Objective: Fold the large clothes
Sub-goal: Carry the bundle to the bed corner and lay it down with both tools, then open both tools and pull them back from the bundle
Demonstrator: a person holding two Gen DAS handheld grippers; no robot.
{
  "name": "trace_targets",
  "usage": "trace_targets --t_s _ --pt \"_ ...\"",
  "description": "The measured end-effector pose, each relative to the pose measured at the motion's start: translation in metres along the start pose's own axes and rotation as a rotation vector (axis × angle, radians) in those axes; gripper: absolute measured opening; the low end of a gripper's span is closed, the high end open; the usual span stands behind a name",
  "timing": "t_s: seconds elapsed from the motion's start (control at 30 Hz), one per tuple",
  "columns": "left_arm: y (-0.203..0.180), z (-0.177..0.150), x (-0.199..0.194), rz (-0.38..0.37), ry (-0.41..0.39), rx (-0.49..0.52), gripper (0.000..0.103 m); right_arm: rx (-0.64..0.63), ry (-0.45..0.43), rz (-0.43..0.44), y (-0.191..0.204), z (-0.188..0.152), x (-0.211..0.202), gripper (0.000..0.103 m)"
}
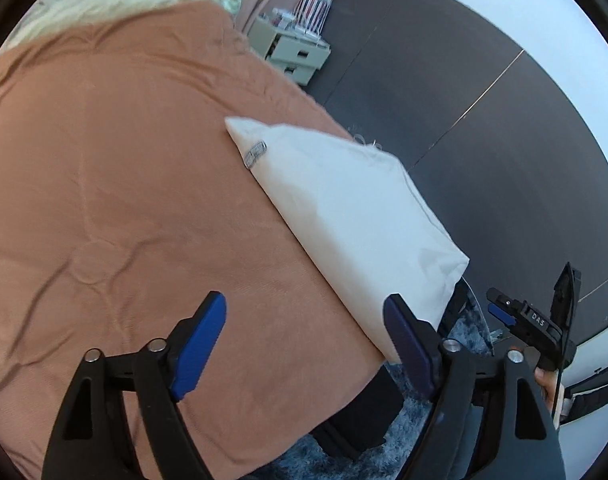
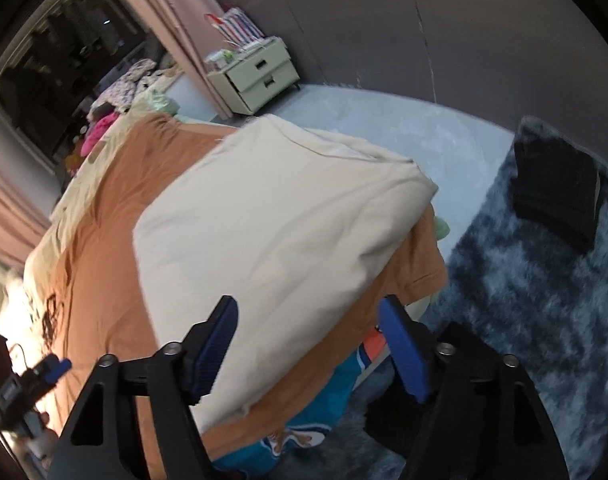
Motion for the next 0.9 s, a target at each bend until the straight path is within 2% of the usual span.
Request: trace_targets --t_s 0.07,0.2,0.37,0.6,0.9 --pt "0.001 0.001 -0.02 0.006 -0.039 0.008 0.095 -0.032 -0.012 -0.008 0.013 -0.005 -0.016 0.078" --pt "0.007 0.0 -0.066 0.02 -0.111 0.02 0.098 -0.073 -0.039 -0.006 0.035 -0.017 -0.045 0.084" --pt "0.015 -0.014 -0.119 0.039 -0.182 0.042 0.102 -0.115 -0.082 0.004 0.063 -0.031 -0.08 0.103" --pt "0.023 -0.04 -0.187 0.077 -0.272 0.076 0.102 -0.198 -0.123 0.038 0.104 -0.067 -0.122 0.103" --pt "0.032 -0.087 -0.257 0.144 -0.353 0.112 0.102 -0.278 -0.162 0.073 0.131 -0.115 -0.174 0.103"
Point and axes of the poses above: each gripper's, at about its wrist camera, not at the fingertips, and x roughly the way its jaws point, y to its left, z to its top, the point moved 8 cm from there along x, roughly the way its jaws point, and after that the axes turned 4 degrees about -y, right-handed, at the moved point
